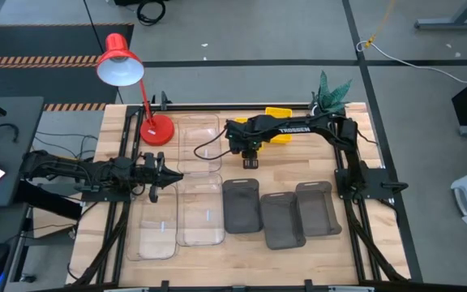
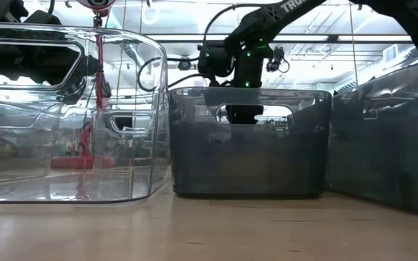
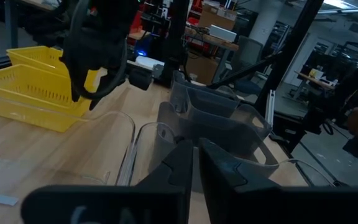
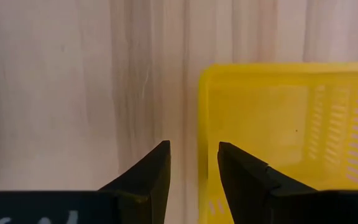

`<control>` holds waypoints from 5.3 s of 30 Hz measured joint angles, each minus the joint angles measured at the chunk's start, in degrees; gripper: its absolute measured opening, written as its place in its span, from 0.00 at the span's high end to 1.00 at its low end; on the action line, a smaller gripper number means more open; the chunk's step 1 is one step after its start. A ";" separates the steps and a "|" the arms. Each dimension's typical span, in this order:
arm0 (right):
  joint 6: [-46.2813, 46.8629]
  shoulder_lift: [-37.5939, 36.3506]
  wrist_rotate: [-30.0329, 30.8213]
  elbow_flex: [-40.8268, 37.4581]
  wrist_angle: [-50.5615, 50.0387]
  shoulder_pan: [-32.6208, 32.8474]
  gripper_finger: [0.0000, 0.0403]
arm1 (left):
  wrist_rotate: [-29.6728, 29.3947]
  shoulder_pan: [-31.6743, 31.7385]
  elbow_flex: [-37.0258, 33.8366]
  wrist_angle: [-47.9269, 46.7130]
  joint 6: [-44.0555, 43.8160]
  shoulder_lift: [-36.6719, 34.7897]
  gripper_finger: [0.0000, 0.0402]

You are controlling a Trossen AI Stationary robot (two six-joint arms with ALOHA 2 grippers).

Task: Stack baskets by color
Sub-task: Stack the left yellow bin on the yellow bins, then stack the middle black bin on the right black bin

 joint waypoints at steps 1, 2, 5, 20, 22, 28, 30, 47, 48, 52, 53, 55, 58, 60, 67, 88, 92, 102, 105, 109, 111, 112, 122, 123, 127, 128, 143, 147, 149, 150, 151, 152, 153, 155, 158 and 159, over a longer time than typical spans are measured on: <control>0.00 0.00 0.04 -0.54 0.64 -0.05 0.65 | 0.01 -0.01 -0.01 0.00 0.00 0.00 0.91; 0.00 0.00 0.06 -1.08 1.19 -0.11 0.65 | 0.00 -0.02 -0.02 0.02 0.00 -0.02 0.91; -0.02 0.00 0.13 -2.02 1.60 -0.22 0.67 | 0.00 0.00 -0.02 0.02 0.00 -0.02 0.92; -0.04 0.00 0.22 -2.40 0.26 -0.24 0.96 | 0.00 -0.02 -0.02 0.02 0.00 0.00 0.92; -0.51 0.00 0.42 -2.38 -0.12 -0.06 0.98 | 0.02 0.00 -0.02 0.01 0.00 -0.01 0.92; -1.05 -1.42 3.01 -2.36 -2.52 0.48 0.96 | 0.02 0.00 -0.02 0.02 0.00 0.00 0.94; -0.92 -2.23 3.01 -2.36 -2.71 0.46 0.97 | 0.00 0.00 -0.02 0.00 0.00 -0.02 0.93; 0.28 -14.38 6.65 -2.36 -4.11 1.45 0.97 | 0.02 0.00 0.00 0.00 0.02 0.00 0.93; 0.42 -15.18 6.71 -2.34 -4.39 1.44 0.97 | 0.01 -0.01 -0.02 0.01 0.00 0.00 0.92; 0.65 -17.90 8.59 -2.34 -7.45 0.97 0.97 | 0.00 0.00 -0.02 0.01 -0.01 -0.02 0.91; 0.77 -18.48 9.08 -2.34 -8.45 0.69 0.97 | 0.00 -0.01 -0.02 0.02 0.00 -0.01 0.91; 1.19 -19.47 9.39 -2.34 -10.01 -0.09 0.97 | 0.00 0.00 -0.02 0.00 0.00 0.00 0.92; 2.11 -20.34 9.47 -2.34 -12.33 -1.50 0.97 | 0.01 0.00 -0.01 0.00 0.00 0.00 0.93; 2.38 -20.60 9.46 -2.49 -13.52 -2.54 0.97 | 0.00 -0.01 -0.01 0.01 0.00 -0.01 0.93; 2.16 -23.45 9.22 -8.89 -12.47 -5.97 0.97 | 0.01 0.00 -0.01 0.01 0.00 -0.02 0.93; -3.88 -24.48 7.27 -22.91 -1.64 -9.80 0.97 | 0.02 0.00 -0.02 0.02 0.00 -0.02 0.91; -3.90 -24.48 4.81 -23.67 -0.59 -9.81 0.96 | 0.02 -0.01 -0.01 0.02 0.00 -0.02 0.92; -0.42 -24.48 2.15 -23.67 -0.25 -9.79 0.82 | 0.00 0.00 0.00 0.00 0.00 -0.01 0.91; 1.03 -24.45 2.06 -23.11 -1.13 -9.79 0.77 | 0.00 0.00 -0.01 0.02 0.00 -0.02 0.91; 2.47 -24.43 1.82 -21.59 -2.68 -9.79 0.70 | 0.00 0.00 0.00 0.02 0.00 -0.02 0.93; 3.15 -24.43 1.72 -20.58 -3.51 -9.79 0.67 | 0.00 0.00 -0.02 0.00 0.00 0.00 0.93; 3.49 -24.43 1.53 -20.03 -4.19 -9.79 0.66 | 0.02 -0.02 0.00 0.02 0.00 -0.02 0.94; 6.04 -24.43 1.09 -15.53 -8.98 -9.50 0.57 | 0.00 0.00 -0.02 0.02 0.02 -0.02 0.91; 6.10 -24.43 1.09 -15.29 -9.25 -9.30 0.57 | 0.00 0.00 -0.01 0.01 -0.02 -0.02 0.91; 6.96 -24.41 1.55 -13.02 -12.20 -8.22 0.56 | 0.00 0.00 -0.01 0.01 -0.01 -0.01 0.92; 7.18 -24.43 1.56 -12.44 -12.30 -7.95 0.56 | 0.01 -0.01 0.00 0.00 0.00 0.00 0.92; 12.76 -24.87 1.60 -8.22 -14.04 -0.42 0.56 | 0.01 -0.02 -0.01 0.02 0.00 -0.01 0.92; 15.24 -25.59 3.06 -8.22 -13.88 3.71 0.56 | 0.01 -0.01 -0.01 0.02 0.00 -0.02 0.93; 16.24 -26.38 3.89 -8.22 -13.78 5.72 0.56 | 0.01 0.00 -0.01 0.00 0.00 0.00 0.94; 16.95 -26.85 4.39 -8.22 -13.71 6.69 0.56 | 0.00 -0.02 0.00 0.02 -0.01 -0.02 0.94; 17.63 -27.30 4.46 -8.22 -13.72 7.67 0.56 | 0.00 -0.01 -0.01 0.01 -0.02 0.00 0.94; 18.42 -27.67 4.48 -8.22 -13.73 8.63 0.56 | 0.00 0.00 0.00 0.00 0.00 0.00 0.93; 19.21 -28.05 4.50 -8.22 -13.76 9.59 0.56 | 0.01 -0.01 0.00 0.02 0.00 -0.02 0.93; 20.89 -28.72 4.52 -8.22 -13.92 11.70 0.56 | 0.00 0.00 -0.02 0.00 0.00 0.00 0.92; 23.23 -28.96 4.50 -8.22 -13.94 14.81 0.56 | 0.01 0.00 0.00 0.00 0.00 0.00 0.92; 23.75 -28.94 4.52 -8.36 -13.74 15.75 0.56 | 0.00 0.00 -0.01 0.00 0.00 0.00 0.92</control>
